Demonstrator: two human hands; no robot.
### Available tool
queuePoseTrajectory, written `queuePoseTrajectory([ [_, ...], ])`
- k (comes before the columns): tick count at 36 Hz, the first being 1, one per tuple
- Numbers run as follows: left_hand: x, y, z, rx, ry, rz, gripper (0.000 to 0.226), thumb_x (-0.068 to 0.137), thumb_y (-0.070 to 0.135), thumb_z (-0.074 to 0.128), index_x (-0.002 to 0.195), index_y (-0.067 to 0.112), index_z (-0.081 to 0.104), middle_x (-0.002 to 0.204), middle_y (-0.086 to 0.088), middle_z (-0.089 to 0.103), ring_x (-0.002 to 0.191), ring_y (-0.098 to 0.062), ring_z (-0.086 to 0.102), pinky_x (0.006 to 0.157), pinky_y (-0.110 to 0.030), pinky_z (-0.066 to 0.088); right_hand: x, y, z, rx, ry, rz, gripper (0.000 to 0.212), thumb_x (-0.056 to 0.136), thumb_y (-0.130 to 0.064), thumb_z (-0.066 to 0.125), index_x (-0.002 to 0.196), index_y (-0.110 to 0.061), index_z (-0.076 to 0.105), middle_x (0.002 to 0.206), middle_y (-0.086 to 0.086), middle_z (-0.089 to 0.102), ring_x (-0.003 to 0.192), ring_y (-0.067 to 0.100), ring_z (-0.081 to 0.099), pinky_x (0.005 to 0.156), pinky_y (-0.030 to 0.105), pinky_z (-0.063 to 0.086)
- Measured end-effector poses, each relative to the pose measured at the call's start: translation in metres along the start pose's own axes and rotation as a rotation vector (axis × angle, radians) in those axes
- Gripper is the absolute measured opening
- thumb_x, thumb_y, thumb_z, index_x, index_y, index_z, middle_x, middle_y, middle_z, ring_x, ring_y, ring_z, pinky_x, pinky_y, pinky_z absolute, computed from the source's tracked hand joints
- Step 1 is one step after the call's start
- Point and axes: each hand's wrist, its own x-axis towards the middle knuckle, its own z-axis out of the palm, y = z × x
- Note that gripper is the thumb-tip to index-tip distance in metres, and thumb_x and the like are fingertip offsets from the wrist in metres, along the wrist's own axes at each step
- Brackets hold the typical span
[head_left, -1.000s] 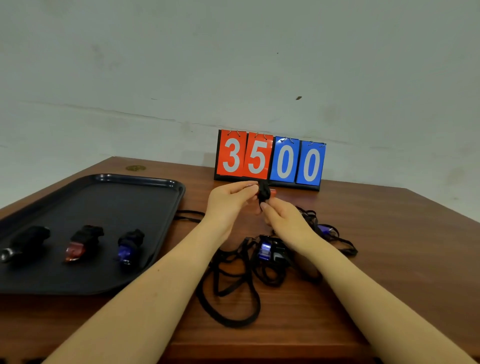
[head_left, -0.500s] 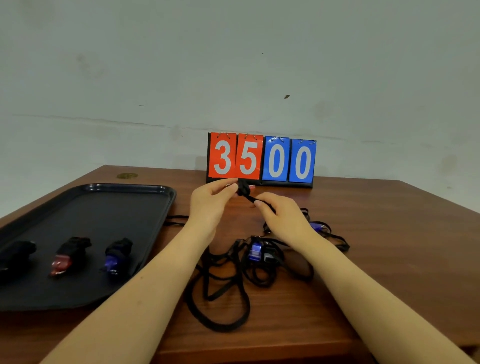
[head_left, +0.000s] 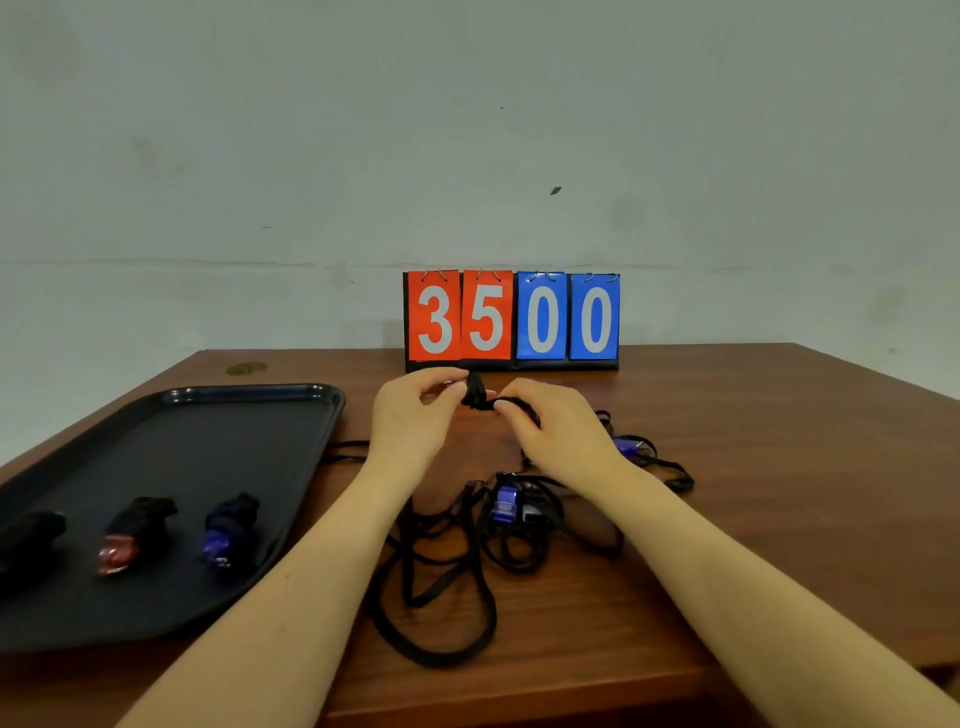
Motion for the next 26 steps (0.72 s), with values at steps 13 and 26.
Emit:
queuePoseTrajectory([
  [13, -0.007, 0.005, -0.001, -0.092, -0.278, -0.074, 0.018, 0.091, 0.018, 0.063, 0.101, 0.030, 0.072, 0.097, 0.013, 0.071, 0.093, -0.005, 0.066, 0.082, -0.018, 0.049, -0.003, 0.001, -0.008, 0.181, 0.175, 0.137, 0.012, 0.094, -0.021, 0.058, 0.100, -0.021, 0.068, 0.087, -0.011, 0.066, 0.076, -0.001, 0.060, 0.068, 0.008, 0.046],
  [26, -0.014, 0.023, 0.001, -1.102, -0.354, -0.577, 0.021, 0.096, 0.009, 0.053, 0.104, 0.008, 0.072, 0.099, -0.011, 0.068, 0.075, -0.011, 0.068, 0.063, -0.018, 0.055, 0.001, -0.017, -0.009, 0.742, 0.178, 0.318, 0.012, 0.096, -0.016, 0.054, 0.090, -0.014, 0.063, 0.066, 0.002, 0.066, 0.053, 0.011, 0.060, 0.047, 0.018, 0.047],
])
